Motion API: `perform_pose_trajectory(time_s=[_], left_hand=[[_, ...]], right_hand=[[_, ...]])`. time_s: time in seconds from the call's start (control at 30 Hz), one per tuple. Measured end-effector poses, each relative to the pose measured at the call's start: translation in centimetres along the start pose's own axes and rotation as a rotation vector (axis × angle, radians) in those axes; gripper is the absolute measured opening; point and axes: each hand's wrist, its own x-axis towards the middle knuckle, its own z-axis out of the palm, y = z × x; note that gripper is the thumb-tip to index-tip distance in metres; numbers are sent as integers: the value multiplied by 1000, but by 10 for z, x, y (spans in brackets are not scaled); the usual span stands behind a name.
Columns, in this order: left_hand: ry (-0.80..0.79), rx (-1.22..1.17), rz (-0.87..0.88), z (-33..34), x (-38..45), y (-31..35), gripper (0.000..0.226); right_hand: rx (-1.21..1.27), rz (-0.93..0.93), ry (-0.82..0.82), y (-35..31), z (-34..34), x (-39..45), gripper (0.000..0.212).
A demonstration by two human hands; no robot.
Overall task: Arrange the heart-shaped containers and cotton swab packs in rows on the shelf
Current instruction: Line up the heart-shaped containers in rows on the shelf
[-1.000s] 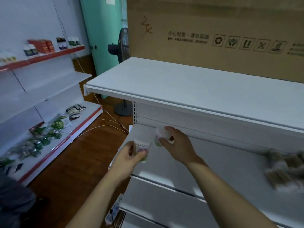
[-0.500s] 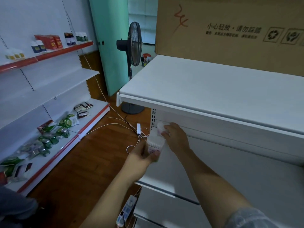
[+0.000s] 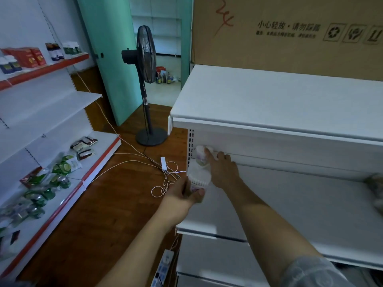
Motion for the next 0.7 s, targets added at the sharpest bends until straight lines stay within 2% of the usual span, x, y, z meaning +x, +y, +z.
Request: perform_pose_trajectory(time_s=[0.1, 0.17, 0.3, 0.37, 0.43, 0.5, 0.57, 0.63, 0.7], left_hand=[[-3, 32, -17, -2, 2, 2, 21], [3, 51, -30, -5, 4, 4, 22], [6, 93, -39, -9, 9, 11, 31], [-13, 103, -45, -12, 13, 12, 37], [-45, 91, -59, -13, 17, 9, 42], [-95, 62, -80, -14, 19, 6, 39], [-154, 19, -95, -14, 20, 4, 34], [-194, -39, -107, -15, 22, 0, 33], [-180, -81, -121, -15, 27, -6, 35]], right_hand=[[53, 10, 51, 1, 2, -2, 84], [205, 47, 119, 6, -1, -10, 78], [777, 16, 283, 15, -18, -51, 30], [1037, -78, 228, 12, -34, -82, 23], [1058, -196, 120, 8, -47, -103, 25], [919, -252, 91, 6, -52, -111, 33], [867, -238, 92, 4, -54, -109, 37], [924, -191, 65, 3, -52, -106, 36], [947, -169, 79, 2, -48, -102, 35]])
